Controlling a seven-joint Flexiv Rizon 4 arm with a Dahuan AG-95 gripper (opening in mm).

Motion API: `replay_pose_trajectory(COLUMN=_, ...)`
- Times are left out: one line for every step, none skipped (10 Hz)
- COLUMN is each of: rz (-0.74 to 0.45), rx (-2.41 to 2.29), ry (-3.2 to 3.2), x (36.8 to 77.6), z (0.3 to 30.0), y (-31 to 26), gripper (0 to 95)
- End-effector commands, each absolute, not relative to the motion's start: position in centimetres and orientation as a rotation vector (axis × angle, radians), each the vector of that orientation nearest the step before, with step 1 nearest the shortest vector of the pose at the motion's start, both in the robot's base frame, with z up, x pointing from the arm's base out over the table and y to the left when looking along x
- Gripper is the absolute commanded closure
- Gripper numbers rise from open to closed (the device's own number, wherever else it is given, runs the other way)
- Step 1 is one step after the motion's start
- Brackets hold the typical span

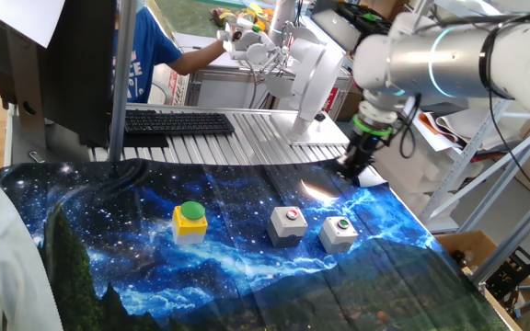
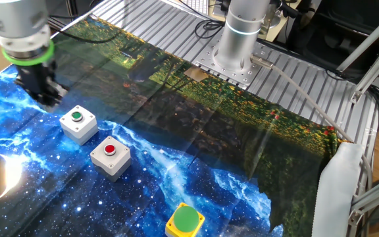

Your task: Press three buttons from left to right in sequence

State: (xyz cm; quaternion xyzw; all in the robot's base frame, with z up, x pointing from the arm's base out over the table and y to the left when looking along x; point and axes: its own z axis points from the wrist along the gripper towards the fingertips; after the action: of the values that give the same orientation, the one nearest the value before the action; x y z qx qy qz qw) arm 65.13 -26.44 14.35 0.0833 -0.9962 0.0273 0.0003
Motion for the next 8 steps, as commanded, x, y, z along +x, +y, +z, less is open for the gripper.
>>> replay_pose_trajectory(rz=0.078, rx=0.247, ry=-3.14, x=65.19, z=13.39, y=-26.1, gripper=95.0)
replay_pose_trajectory(rz=0.063, rx=0.24, ry=-3.14, x=65.22, z=13.0, y=-26.03, gripper=95.0)
replay_pose_trajectory(rz=0.063, rx=0.233, ry=-3.14, x=65.21, z=12.99, y=-26.01, gripper=95.0)
replay_pose_trajectory(rz=0.059, rx=0.224, ry=-3.14, x=65.21, z=12.99, y=-26.01, gripper=95.0)
replay_pose_trajectory(rz=0.061, rx=0.221, ry=-3.139, x=65.21, z=12.97, y=-26.0, gripper=95.0)
replay_pose_trajectory(rz=0.062, rx=0.207, ry=-3.139, x=65.17, z=12.88, y=-25.92, gripper=95.0)
replay_pose_trajectory(rz=0.063, rx=0.198, ry=-3.136, x=65.17, z=12.87, y=-25.9, gripper=95.0)
replay_pose_trajectory(rz=0.066, rx=0.193, ry=-3.134, x=65.17, z=12.87, y=-25.9, gripper=95.0)
